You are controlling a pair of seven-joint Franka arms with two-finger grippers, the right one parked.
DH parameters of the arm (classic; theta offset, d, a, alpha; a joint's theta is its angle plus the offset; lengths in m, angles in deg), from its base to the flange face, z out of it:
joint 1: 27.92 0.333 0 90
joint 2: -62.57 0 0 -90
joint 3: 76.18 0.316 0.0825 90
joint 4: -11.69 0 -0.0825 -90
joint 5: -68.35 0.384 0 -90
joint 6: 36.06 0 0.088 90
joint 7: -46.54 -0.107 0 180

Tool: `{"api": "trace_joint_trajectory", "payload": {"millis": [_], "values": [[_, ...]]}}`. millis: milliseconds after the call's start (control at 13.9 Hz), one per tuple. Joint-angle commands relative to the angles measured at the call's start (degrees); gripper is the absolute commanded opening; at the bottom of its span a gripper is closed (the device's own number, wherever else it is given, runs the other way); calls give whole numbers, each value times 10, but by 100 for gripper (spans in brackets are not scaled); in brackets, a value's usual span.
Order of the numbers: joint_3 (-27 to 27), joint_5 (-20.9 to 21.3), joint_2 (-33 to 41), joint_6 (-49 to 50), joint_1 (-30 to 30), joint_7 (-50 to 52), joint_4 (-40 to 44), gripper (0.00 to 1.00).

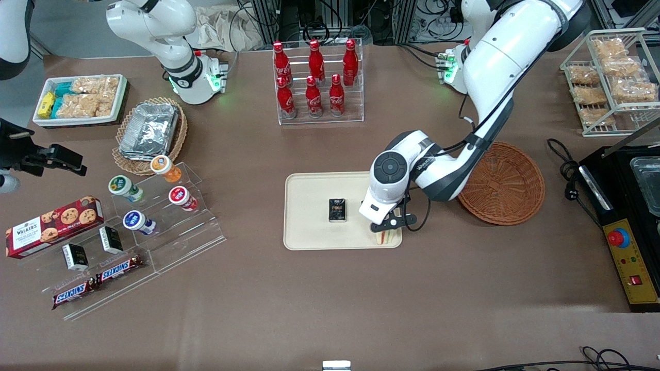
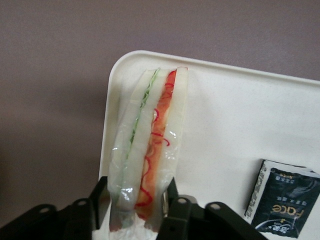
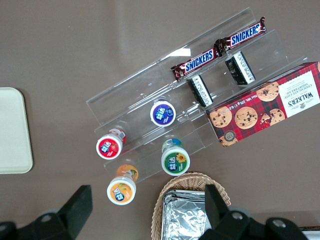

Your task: Place sandwich from basket to tray

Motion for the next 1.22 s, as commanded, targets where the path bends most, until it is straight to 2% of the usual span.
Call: {"api": "trace_joint_trajectory", "payload": {"millis": [0,288,576,863,935,1151], "values": [[1,8,8,8,-2,18,8,100],[0,-11,71,61,14,14,11,100],[-1,-113,166,162,65,-30,57,100],[4,-169,240,249,117,-62,99,100],[26,-181,262,254,120,-75,97,100],[143,-237,338,289,86,-183,89,100]]}}
